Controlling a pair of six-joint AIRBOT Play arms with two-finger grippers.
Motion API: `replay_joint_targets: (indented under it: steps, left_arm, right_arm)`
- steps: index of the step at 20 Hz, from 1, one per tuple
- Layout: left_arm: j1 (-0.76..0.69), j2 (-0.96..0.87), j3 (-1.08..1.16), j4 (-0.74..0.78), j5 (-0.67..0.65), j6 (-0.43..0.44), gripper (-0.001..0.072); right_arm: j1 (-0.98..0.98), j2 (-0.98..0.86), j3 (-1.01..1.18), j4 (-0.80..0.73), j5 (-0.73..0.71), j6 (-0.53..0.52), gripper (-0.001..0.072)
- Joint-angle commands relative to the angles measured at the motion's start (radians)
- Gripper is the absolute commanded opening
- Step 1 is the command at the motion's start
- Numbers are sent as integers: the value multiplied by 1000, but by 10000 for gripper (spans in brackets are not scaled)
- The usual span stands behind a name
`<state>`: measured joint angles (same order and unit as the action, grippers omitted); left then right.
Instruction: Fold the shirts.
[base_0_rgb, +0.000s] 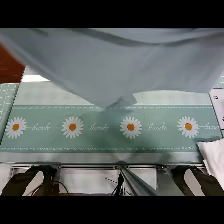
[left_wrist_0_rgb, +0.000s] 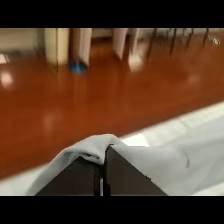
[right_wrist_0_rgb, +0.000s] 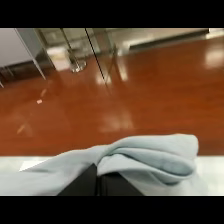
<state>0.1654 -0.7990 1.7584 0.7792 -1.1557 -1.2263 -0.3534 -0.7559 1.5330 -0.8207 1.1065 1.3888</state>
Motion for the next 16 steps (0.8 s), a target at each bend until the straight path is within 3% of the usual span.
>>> replay_joint_targets:
  steps: [1, 7, 15, 16]
  left_arm:
    - [28, 45, 176, 77, -25, -20, 34]
    - [27, 108, 322, 364, -194, -105, 33]
    - [27, 56, 319, 434, -674, -140, 33]
    - [27, 36, 309, 444, -684, -150, 33]
  right_arm:
    - [0, 53, 98, -4, 39, 63, 16]
    - [0, 135, 159, -106, 124, 198, 16]
    - [0, 112, 159, -290, 520, 226, 16]
    - [0, 84, 159, -289, 595, 224, 16]
